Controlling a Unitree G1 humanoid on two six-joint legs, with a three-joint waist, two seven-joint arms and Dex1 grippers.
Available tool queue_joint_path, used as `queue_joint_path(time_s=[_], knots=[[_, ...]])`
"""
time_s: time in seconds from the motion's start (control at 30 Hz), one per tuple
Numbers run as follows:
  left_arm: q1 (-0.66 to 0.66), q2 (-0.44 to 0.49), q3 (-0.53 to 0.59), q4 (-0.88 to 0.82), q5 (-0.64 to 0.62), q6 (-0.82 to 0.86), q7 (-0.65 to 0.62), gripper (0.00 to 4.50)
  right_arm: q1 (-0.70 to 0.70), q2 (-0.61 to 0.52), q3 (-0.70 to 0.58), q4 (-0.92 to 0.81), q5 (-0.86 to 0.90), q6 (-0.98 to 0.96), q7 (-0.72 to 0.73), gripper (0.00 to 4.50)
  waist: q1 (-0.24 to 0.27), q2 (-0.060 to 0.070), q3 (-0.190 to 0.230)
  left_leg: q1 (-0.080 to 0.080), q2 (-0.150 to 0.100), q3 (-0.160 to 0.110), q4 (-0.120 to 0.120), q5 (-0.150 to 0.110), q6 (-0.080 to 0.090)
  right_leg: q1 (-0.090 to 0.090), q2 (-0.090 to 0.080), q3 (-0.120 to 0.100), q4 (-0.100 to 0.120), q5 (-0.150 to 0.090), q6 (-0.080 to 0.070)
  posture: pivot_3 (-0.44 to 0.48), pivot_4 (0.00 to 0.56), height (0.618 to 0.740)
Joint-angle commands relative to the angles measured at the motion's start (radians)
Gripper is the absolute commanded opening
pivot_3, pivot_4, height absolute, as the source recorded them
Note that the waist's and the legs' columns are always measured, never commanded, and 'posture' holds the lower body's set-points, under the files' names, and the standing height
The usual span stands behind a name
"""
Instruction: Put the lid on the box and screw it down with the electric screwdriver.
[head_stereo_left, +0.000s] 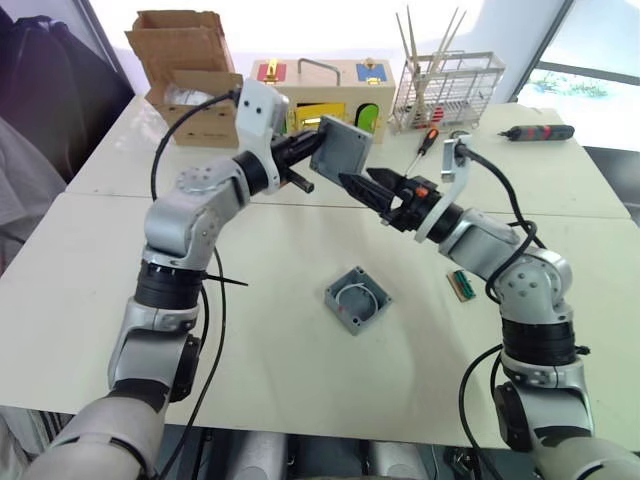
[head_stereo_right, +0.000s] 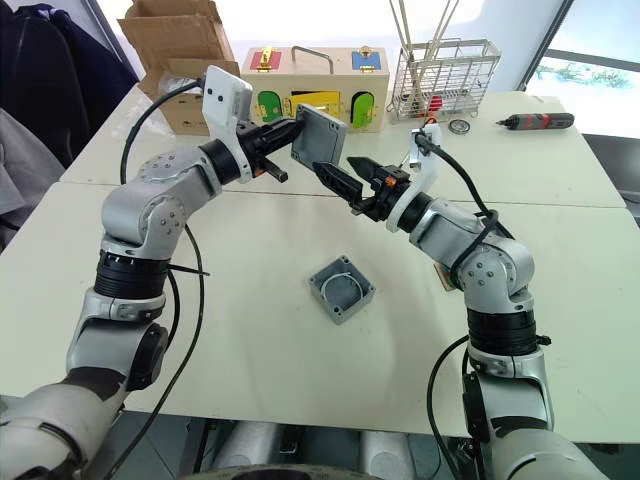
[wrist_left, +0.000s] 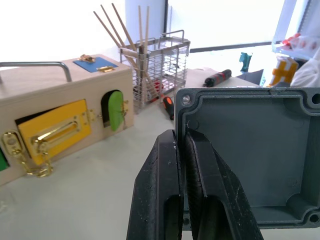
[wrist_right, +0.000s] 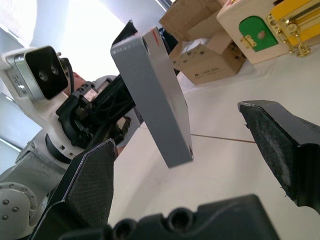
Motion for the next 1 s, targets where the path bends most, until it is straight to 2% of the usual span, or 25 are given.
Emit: queue_joint_path(time_s=[0.03, 0.2, 0.3, 0.43, 0.53, 0.6, 0.73, 0.77, 0.8, 0.93, 1.0], knots=[[-0.006, 0.003, 0.025, -0.054, -0.002, -0.005, -0.015, 0.04, -0.028, 0.012, -0.043, -0.018, 0.003, -0.010, 0.001, 4.50, -0.001, 0.000, 0.000, 0.000, 0.000, 0.000, 0.000, 0.000, 0.000, 0.000, 0.000, 0.000, 0.000, 0.000, 0.000, 0.000, 0.150, 0.739], [-0.002, 0.000, 0.023, -0.058, -0.001, -0.003, -0.030, 0.04, -0.028, 0.019, -0.056, -0.017, -0.005, -0.007, 0.010, 4.50, 0.003, 0.000, 0.000, 0.000, 0.000, 0.000, 0.000, 0.000, 0.000, 0.000, 0.000, 0.000, 0.000, 0.000, 0.000, 0.000, 0.150, 0.739], [-0.004, -0.001, 0.023, -0.047, 0.006, -0.009, -0.036, 0.00, -0.024, 0.018, -0.054, -0.019, -0.014, -0.009, 0.017, 3.79, 0.004, 0.000, 0.000, 0.000, 0.000, 0.000, 0.000, 0.000, 0.000, 0.000, 0.000, 0.000, 0.000, 0.000, 0.000, 0.000, 0.150, 0.739], [-0.009, -0.004, 0.028, -0.049, 0.003, -0.007, -0.042, 0.00, -0.017, 0.023, -0.045, -0.023, -0.033, -0.014, 0.022, 2.47, 0.003, 0.000, 0.000, 0.000, 0.000, 0.000, 0.000, 0.000, 0.000, 0.000, 0.000, 0.000, 0.000, 0.000, 0.000, 0.000, 0.150, 0.739], [-0.004, -0.002, 0.035, -0.058, 0.001, -0.003, -0.048, 0.00, -0.015, 0.027, -0.045, -0.026, -0.046, -0.018, 0.023, 1.19, 0.002, 0.000, 0.000, 0.000, 0.000, 0.000, 0.000, 0.000, 0.000, 0.000, 0.000, 0.000, 0.000, 0.000, 0.000, 0.000, 0.150, 0.739], [0.001, 0.000, 0.040, -0.062, 0.000, -0.001, -0.053, 0.00, -0.015, 0.030, -0.047, -0.028, -0.050, -0.016, 0.023, 0.15, 0.004, 0.000, 0.000, 0.000, 0.000, 0.000, 0.000, 0.000, 0.000, 0.000, 0.000, 0.000, 0.000, 0.000, 0.000, 0.000, 0.150, 0.739], [0.011, 0.004, 0.064, -0.069, -0.027, 0.018, -0.065, 0.00, -0.021, 0.028, -0.046, -0.038, -0.055, -0.008, 0.031, 0.12, 0.003, 0.000, 0.000, 0.000, 0.000, 0.000, 0.000, 0.000, 0.000, 0.000, 0.000, 0.000, 0.000, 0.000, 0.000, 0.000, 0.150, 0.739], [0.013, 0.004, 0.069, -0.071, -0.034, 0.025, -0.067, 0.71, -0.022, 0.026, -0.045, -0.042, -0.056, -0.007, 0.033, 0.12, 0.003, 0.000, 0.000, 0.000, 0.000, 0.000, 0.000, 0.000, 0.000, 0.000, 0.000, 0.000, 0.000, 0.000, 0.000, 0.000, 0.150, 0.739], [0.014, 0.004, 0.072, -0.072, -0.037, 0.029, -0.069, 0.99, -0.022, 0.025, -0.046, -0.046, -0.056, -0.006, 0.035, 0.12, 0.002, 0.000, 0.000, 0.000, 0.000, 0.000, 0.000, 0.000, 0.000, 0.000, 0.000, 0.000, 0.000, 0.000, 0.000, 0.000, 0.150, 0.739], [0.016, 0.003, 0.097, -0.068, -0.052, 0.044, -0.069, 3.03, -0.024, 0.030, -0.049, -0.061, -0.070, -0.026, 0.035, 0.12, 0.003, 0.000, 0.000, 0.000, 0.000, 0.000, 0.000, 0.000, 0.000, 0.000, 0.000, 0.000, 0.000, 0.000, 0.000, 0.000, 0.150, 0.739], [0.019, 0.014, 0.139, -0.072, -0.098, 0.090, -0.070, 4.01, -0.017, 0.013, -0.046, -0.086, -0.121, -0.069, 0.037, 0.12, 0.003, 0.000, 0.000, 0.000, 0.000, 0.000, 0.000, 0.000, 0.000, 0.000, 0.000, 0.000, 0.000, 0.000, 0.000, 0.000, 0.150, 0.739]])
